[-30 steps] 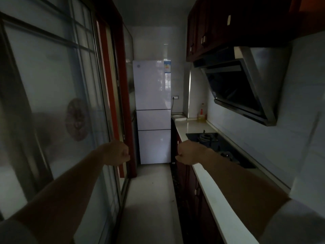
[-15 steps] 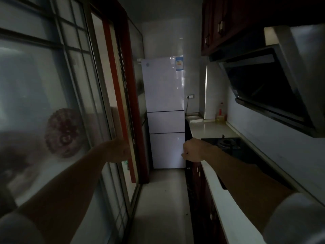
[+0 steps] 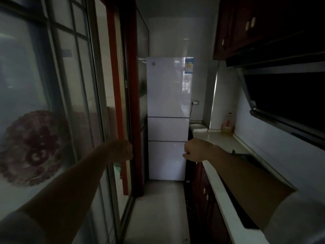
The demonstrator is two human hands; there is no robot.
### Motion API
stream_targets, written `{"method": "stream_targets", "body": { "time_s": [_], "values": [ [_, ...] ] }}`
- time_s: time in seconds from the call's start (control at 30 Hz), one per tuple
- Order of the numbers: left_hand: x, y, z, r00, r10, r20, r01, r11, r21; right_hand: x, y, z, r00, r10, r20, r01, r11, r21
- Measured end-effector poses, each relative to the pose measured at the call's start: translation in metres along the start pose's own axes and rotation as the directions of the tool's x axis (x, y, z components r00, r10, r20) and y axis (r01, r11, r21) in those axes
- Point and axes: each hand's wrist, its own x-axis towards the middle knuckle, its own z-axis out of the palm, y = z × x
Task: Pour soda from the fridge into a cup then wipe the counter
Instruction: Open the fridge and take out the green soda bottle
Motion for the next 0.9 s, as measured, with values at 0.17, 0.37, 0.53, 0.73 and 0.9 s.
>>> {"method": "stream_targets", "body": {
  "time_s": [0.17,0.37,0.53,0.73,0.9],
  "values": [
    [0.069,-0.030,-0.009,0.996,0.083,0.017,-0.082,0.996,-0.027,0.070,0.015,0.003,0.998,0.058,-0.006,-0.058,0.996,0.061],
    [0.161,-0.058,0.001,0.990,0.126,0.070,-0.131,0.989,0.075,0.139,0.037,0.027,0.996,0.066,0.059,-0.068,0.997,0.030],
    [0.223,-0.065,0.011,0.991,0.108,0.084,-0.111,0.993,0.036,0.209,0.076,0.045,0.997,0.056,0.047,-0.059,0.997,0.057],
    [0.309,-0.066,0.005,0.994,0.083,0.073,-0.088,0.994,0.067,0.294,0.134,0.066,0.999,0.027,0.019,-0.029,0.994,0.106],
    [0.383,-0.057,-0.035,0.998,0.057,0.039,-0.059,0.995,0.074,0.363,0.194,0.050,0.998,0.059,0.024,-0.062,0.990,0.127]
  ]
}}
